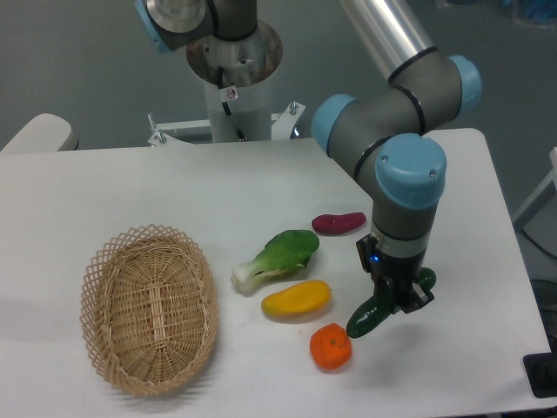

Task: Place the cucumber on the table
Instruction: 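Carry the green cucumber in the gripper and lower it toward the table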

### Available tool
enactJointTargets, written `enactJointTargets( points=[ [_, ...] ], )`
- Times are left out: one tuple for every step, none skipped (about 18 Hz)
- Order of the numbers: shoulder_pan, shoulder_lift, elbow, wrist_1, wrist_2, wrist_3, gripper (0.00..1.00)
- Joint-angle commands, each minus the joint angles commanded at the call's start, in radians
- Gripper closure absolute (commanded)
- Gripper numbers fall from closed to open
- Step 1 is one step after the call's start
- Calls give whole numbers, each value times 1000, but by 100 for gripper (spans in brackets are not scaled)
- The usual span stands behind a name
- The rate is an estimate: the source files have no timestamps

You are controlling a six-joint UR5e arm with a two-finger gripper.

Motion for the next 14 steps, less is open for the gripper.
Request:
enactJointTargets(
  points=[
    [6, -12, -2, 17, 0, 17, 89],
    [12, -26, -3, 31, 0, 29, 89],
    [20, -47, 0, 35, -2, 43, 89],
    [31, -66, 0, 35, -2, 63, 89],
    [38, -78, -2, 35, 0, 84, 89],
    [43, -89, -3, 35, 0, 97, 89],
    [51, -97, -11, 35, 0, 98, 89],
    [57, -98, -17, 35, 0, 100, 89],
    [60, -100, -29, 35, 0, 100, 88],
    [66, -103, -41, 35, -2, 98, 88],
    [71, -103, -45, 35, -2, 100, 88],
    [75, -103, -52, 35, -2, 98, 88],
    [80, -103, -66, 35, -2, 94, 88],
    [83, -103, -72, 37, -2, 89, 88]
  ],
)
